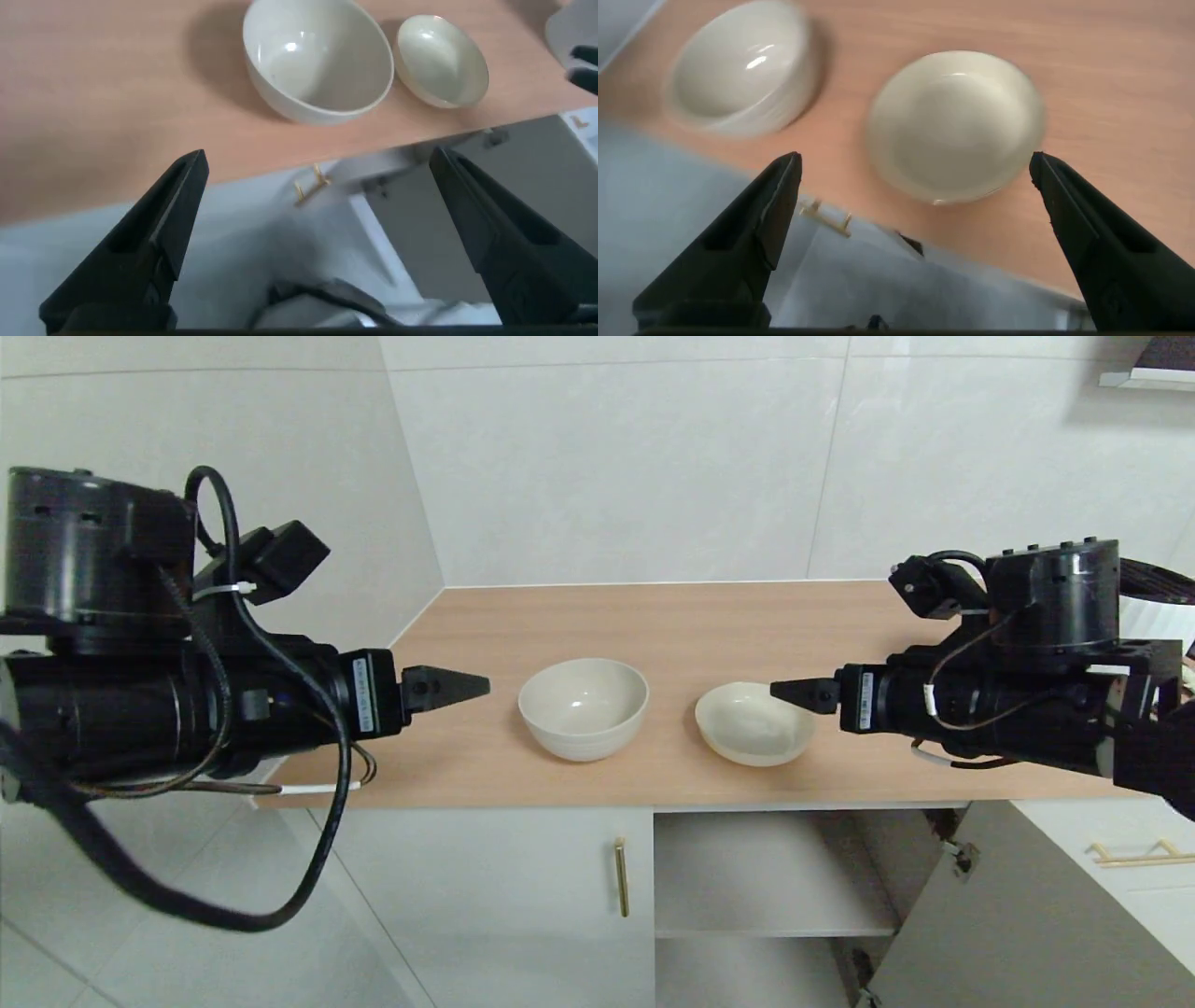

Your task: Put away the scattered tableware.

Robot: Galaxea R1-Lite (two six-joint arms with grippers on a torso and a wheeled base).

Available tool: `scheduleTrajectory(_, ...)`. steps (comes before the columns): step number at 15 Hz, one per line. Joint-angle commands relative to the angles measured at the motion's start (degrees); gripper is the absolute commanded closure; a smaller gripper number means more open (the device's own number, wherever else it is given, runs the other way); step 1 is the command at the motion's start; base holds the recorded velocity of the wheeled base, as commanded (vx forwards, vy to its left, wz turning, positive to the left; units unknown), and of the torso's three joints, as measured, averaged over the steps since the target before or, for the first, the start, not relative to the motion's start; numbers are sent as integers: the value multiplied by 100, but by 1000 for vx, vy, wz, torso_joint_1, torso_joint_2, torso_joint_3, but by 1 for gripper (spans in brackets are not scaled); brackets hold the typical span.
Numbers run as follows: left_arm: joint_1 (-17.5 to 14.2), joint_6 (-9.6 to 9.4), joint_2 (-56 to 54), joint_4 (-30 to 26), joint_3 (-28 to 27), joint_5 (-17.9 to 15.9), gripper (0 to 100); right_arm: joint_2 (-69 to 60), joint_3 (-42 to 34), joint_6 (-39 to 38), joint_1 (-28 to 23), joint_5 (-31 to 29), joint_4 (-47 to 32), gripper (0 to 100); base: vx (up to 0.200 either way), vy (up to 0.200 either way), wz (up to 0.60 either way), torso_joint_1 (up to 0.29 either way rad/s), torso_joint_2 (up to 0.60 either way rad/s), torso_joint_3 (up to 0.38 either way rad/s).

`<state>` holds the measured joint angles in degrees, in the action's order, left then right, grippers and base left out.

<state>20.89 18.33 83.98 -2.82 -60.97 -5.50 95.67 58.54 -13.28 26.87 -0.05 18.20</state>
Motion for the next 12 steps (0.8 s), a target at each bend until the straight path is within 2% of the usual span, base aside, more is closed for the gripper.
scheduleTrajectory(1,11,267,505,-211,-495,14,0,338,448,-167,-33,-206,-229,0,0,0,0,0,0,0)
scheduleTrajectory(2,29,627,743,-202,-618,58,0,435,571,-272,-33,-540,-396,0,0,0,0,0,0,0)
scheduleTrajectory(3,29,856,892,-193,-680,66,0,488,571,-281,-15,-689,-396,0,0,0,0,0,0,0)
scheduleTrajectory(5,143,1172,1156,-193,-873,295,0,514,571,-290,20,-751,-387,0,0,0,0,0,0,0)
scheduleTrajectory(8,231,1181,1806,-167,-1084,831,0,505,562,-298,20,-751,-379,0,0,0,0,0,0,0)
scheduleTrajectory(12,275,1181,2641,-167,-1515,1270,0,496,536,-298,20,-751,-370,0,0,0,0,0,0,0)
